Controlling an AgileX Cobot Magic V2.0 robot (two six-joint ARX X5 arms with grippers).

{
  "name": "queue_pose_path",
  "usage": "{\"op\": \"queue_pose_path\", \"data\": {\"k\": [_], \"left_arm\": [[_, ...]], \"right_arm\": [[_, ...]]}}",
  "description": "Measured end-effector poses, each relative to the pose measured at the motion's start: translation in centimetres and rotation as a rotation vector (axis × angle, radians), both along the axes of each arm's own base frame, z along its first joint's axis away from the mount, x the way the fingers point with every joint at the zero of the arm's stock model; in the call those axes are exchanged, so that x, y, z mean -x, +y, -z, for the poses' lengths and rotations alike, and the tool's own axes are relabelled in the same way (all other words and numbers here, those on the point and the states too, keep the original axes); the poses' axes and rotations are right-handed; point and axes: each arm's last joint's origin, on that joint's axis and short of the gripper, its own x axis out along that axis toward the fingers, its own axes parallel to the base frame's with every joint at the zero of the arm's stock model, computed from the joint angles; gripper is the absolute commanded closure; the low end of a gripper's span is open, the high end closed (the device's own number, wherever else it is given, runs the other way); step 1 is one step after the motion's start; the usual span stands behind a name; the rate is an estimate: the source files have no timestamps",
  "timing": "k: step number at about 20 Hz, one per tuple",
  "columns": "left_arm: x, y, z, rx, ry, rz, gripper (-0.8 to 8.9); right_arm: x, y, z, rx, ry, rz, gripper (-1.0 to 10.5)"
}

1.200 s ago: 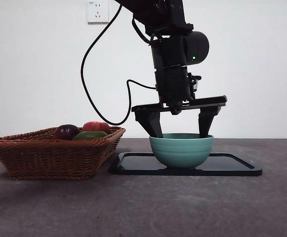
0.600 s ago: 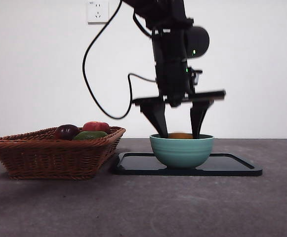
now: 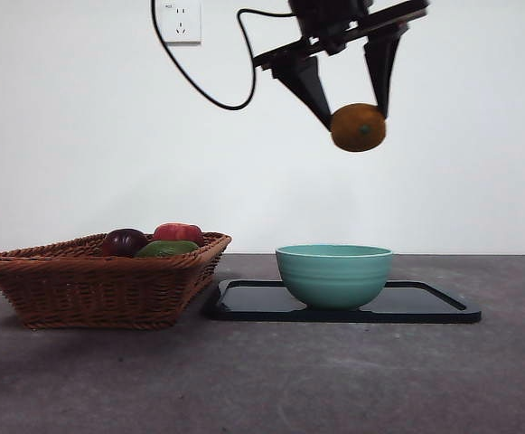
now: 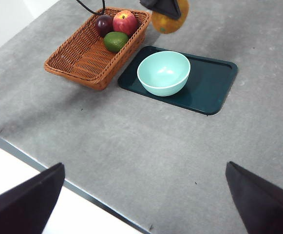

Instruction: Pick up the wifruite, put it on the bowl, pick up the plate, put it on desk

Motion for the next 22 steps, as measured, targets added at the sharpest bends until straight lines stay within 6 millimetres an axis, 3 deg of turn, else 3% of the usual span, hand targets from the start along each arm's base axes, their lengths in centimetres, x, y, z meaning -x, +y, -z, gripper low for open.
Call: {"op": "queue_pose_path", "data": {"k": [4, 6, 12, 17, 22], "left_arm": [[0.9, -0.4, -0.5, -0.007, -0.020, 0.048, 5.38], [1.6, 0.1, -1.9, 0.009, -0.036, 0.054, 5.38], [5.6, 4.5, -6.2, -0.013, -0.017, 0.060, 5.34], [8.6, 9.2, -5.1, -0.119, 0.090, 0.031, 5.32], [8.1, 13.7, -2.9, -0.187, 0.177, -0.085, 5.34]], "right_arm": [[0.0, 0.0, 0.0, 0.000, 0.000, 0.000, 4.0], [0.0, 0.0, 0.0, -0.001, 0.001, 0.001, 4.0], [0.0, 0.0, 0.0, -0.005, 0.004, 0.004, 4.0], [0.0, 0.0, 0.0, -0.006, 0.004, 0.005, 4.0], [0.0, 0.0, 0.0, -0.011, 0.007, 0.008, 4.0]]}}
